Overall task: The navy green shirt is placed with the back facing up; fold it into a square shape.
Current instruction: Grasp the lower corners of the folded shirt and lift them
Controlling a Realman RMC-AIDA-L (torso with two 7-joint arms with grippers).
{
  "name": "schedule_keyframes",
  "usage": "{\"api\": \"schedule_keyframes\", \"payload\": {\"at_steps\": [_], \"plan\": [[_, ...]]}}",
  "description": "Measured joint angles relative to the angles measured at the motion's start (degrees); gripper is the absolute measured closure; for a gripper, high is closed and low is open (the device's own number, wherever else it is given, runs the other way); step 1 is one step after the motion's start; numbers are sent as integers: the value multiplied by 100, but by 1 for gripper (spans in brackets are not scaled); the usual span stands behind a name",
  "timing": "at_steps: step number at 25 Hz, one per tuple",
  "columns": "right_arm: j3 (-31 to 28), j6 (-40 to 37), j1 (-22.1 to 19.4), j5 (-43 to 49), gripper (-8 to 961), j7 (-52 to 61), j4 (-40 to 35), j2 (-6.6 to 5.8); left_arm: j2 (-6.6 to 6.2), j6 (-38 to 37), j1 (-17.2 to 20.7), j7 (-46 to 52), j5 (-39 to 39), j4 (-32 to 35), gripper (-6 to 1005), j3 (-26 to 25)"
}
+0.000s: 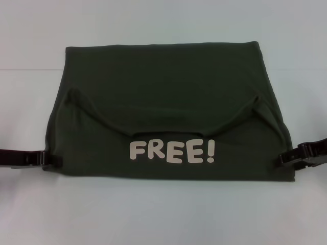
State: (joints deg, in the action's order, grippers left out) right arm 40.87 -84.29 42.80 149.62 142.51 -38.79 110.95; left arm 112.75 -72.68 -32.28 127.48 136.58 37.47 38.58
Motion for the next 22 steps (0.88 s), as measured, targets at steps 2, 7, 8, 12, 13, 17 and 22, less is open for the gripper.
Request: {"api": "schedule_keyframes", "payload": {"at_steps": [2, 7, 8, 12, 13, 17, 22], "plan": [[0, 54, -23, 3, 162, -1, 1, -19, 0, -1, -1, 4, 0, 2, 970, 0], [32, 165, -39, 14, 163, -3, 3, -26, 0, -1, -4, 18, 0, 5, 971, 0], [42, 175, -40, 14, 163, -3, 3, -17, 0, -1, -4, 18, 0, 5, 971, 0], [146, 270, -30, 15, 163, 0, 31, 26, 0, 0, -14, 20, 0, 7, 971, 0], [179, 290, -25, 15, 163, 5, 47, 32, 0, -1, -15, 21, 0, 6, 971, 0], [219, 369, 7, 15, 162, 9, 147, 49, 0, 0, -15, 30, -4, 7, 971, 0], [220, 390, 19, 15, 176, 5, 163, 79, 0, 0, -37, 31, -5, 7, 971, -5]]}}
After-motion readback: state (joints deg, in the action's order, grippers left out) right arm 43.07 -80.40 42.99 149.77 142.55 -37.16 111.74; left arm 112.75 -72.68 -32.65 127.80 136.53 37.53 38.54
